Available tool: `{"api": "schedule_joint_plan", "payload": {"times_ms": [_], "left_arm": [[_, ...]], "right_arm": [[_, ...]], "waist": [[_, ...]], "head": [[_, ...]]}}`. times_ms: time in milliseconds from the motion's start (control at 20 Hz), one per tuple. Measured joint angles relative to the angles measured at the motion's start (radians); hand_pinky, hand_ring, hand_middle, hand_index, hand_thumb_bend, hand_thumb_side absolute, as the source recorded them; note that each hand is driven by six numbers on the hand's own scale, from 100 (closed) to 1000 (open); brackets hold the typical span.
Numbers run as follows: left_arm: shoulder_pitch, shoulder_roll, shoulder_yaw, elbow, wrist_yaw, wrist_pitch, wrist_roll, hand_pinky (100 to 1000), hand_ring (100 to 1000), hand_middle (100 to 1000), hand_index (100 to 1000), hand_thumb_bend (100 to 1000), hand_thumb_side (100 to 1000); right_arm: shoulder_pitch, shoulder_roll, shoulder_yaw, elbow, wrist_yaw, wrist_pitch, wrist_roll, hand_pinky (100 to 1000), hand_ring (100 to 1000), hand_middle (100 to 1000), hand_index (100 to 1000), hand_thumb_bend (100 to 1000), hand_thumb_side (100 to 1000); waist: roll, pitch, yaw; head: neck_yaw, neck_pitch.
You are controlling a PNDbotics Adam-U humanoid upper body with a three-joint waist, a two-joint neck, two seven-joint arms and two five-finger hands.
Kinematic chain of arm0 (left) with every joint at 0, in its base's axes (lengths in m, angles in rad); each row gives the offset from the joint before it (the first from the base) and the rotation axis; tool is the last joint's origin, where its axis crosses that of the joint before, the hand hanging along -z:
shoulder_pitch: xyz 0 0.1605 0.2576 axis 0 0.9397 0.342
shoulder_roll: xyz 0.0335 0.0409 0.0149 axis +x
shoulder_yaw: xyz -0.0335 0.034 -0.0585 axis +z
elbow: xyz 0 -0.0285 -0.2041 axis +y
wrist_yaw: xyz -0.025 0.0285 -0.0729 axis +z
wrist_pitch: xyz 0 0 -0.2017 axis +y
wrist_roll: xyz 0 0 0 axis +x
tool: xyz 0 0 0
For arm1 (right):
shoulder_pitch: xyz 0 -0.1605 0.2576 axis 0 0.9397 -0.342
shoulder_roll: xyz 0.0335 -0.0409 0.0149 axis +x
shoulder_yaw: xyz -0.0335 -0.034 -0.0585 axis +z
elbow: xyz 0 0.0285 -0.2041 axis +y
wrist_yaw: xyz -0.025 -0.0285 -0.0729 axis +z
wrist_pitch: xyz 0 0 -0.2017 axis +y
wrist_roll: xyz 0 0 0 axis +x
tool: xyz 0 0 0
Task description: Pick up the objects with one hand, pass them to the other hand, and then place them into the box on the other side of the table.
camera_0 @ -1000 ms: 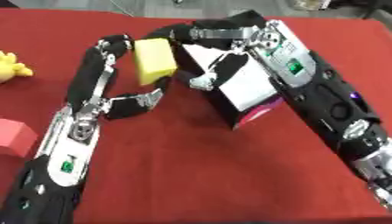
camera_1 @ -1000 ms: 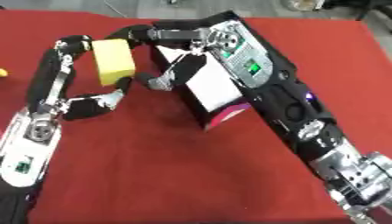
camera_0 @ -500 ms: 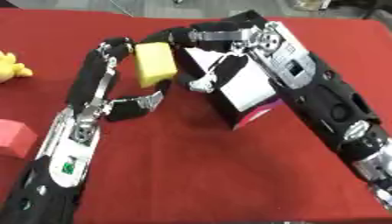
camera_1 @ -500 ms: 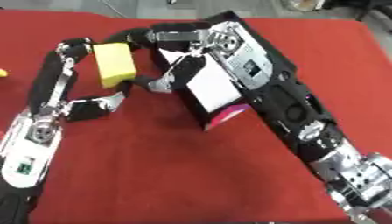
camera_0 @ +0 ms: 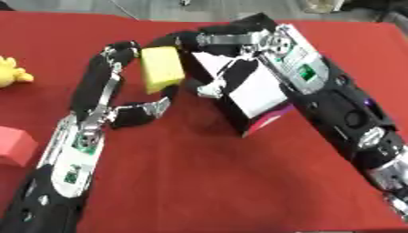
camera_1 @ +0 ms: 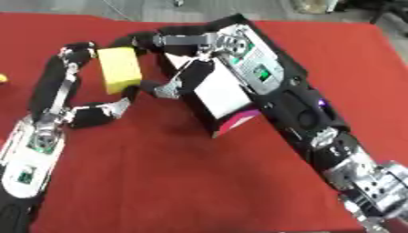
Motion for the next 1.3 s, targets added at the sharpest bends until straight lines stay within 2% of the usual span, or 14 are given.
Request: {"api": "schedule_joint_plan", "payload": {"times_ms": [650, 1300], "left_arm": [[-0.003, -0.002, 0.000, 0.006, 0.006, -0.030, 0.021, 758, 598, 484, 566, 100, 354], [-0.006, -0.003, -0.001, 0.015, 0.005, -0.038, 0.029, 753, 597, 483, 568, 100, 372]], "right_arm": [[-0.008, 0.000, 0.000, 0.000, 0.000, 0.001, 0.001, 1000, 1000, 1000, 1000, 100, 321], [-0.009, 0.000, 0.000, 0.000, -0.001, 0.005, 0.005, 1000, 1000, 1000, 1000, 100, 307]], "waist": [[-0.004, 0.001, -0.001], [-0.004, 0.001, -0.006]], "head": [[-0.005, 0.000], [-0.005, 0.000]]}}
